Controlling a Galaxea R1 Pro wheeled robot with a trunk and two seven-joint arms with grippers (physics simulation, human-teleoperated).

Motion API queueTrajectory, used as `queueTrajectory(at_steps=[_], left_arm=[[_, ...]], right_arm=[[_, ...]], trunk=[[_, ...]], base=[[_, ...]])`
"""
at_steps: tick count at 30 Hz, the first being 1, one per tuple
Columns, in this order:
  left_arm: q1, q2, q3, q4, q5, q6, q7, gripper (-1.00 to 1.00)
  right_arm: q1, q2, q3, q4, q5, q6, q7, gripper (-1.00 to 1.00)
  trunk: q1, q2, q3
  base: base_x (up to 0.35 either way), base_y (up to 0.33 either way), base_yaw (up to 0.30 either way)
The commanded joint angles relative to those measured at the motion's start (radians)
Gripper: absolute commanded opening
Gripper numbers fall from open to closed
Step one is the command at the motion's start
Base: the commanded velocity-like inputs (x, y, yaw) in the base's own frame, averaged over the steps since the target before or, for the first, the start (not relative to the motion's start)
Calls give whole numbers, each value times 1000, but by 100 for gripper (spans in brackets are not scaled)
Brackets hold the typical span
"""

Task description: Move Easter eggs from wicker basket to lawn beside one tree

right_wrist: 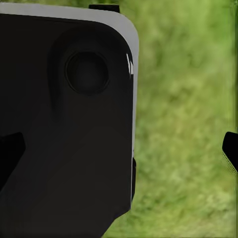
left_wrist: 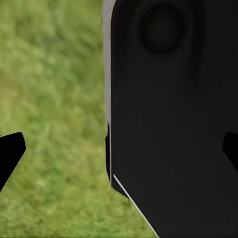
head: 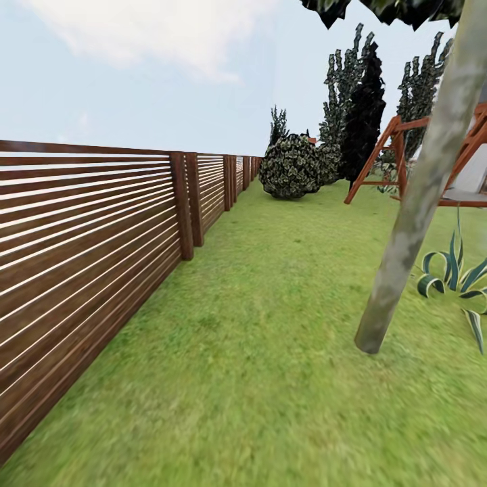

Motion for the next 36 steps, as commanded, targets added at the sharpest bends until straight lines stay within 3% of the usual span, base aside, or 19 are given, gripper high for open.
queueTrajectory(at_steps=[1, 36], left_arm=[[0, 0, 0, -1, 0, 0, 1, 100], [0, -3, -4, -1, -2, 0, 1, 100]], right_arm=[[-1, 0, 0, 2, 0, 0, -1, 100], [-1, -8, -3, 0, -6, -3, -2, 100]], trunk=[[1, 0, -1], [1, 0, -1]], base=[[330, 0, 0], [330, 0, 0]])
